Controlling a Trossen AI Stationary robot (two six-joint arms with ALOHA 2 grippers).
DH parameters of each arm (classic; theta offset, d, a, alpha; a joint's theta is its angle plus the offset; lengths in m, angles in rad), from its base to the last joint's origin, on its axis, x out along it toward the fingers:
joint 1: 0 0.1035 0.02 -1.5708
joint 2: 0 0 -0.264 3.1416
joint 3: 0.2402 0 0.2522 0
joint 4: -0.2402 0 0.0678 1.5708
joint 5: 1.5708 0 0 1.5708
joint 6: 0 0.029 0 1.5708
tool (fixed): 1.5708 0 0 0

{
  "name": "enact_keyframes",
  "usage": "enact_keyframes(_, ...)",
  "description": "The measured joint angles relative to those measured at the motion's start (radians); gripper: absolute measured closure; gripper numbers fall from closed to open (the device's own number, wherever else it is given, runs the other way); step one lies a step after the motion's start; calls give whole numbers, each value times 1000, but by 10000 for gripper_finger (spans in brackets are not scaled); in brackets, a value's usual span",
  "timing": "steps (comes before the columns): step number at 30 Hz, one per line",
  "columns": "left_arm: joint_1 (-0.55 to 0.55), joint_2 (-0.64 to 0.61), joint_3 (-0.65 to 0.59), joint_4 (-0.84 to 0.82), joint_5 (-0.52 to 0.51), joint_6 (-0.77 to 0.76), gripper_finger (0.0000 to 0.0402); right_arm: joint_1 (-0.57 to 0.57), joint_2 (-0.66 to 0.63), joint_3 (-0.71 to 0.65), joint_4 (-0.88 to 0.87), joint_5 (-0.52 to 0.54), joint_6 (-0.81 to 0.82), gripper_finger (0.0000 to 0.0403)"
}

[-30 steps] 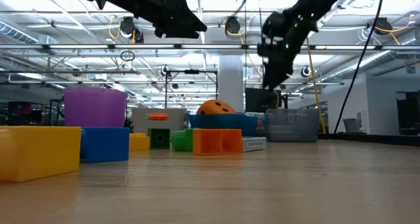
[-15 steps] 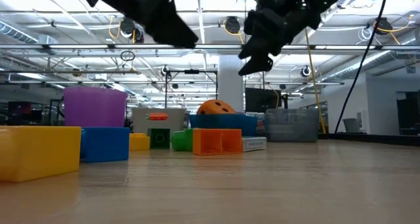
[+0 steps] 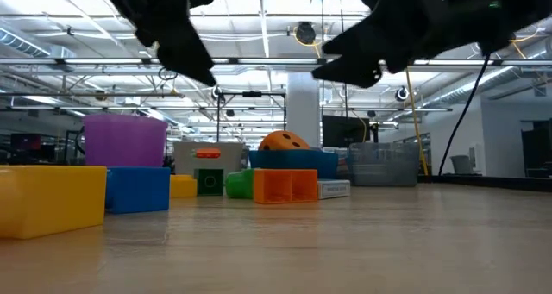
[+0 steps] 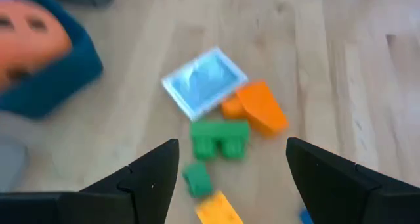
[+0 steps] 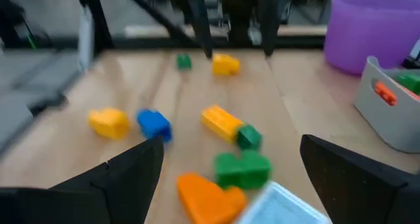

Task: Pick & Place Toys
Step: Put the green game piece into the gray bin

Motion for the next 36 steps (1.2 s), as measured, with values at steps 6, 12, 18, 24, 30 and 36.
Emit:
enact_keyframes(6,-58,11,0,-57,-150,-141,112,177,0,-100,161,211,60,55)
enact_keyframes(12,-68,127,0,-21,-238,-178,112,243,0,-112,171,321,31,55)
enact_keyframes(18,-28,277,0,42,-245,-224,112,243,0,-112,162,318,28,55)
enact_keyframes(24,-3,389,-1,53,-218,-287,112,243,0,-112,140,318,-10,55)
enact_keyframes(30,-3,431,-1,65,-190,-283,112,228,0,-112,138,318,-35,55)
enact_keyframes(36,-3,431,0,64,-188,-267,142,203,0,-112,138,317,-35,55)
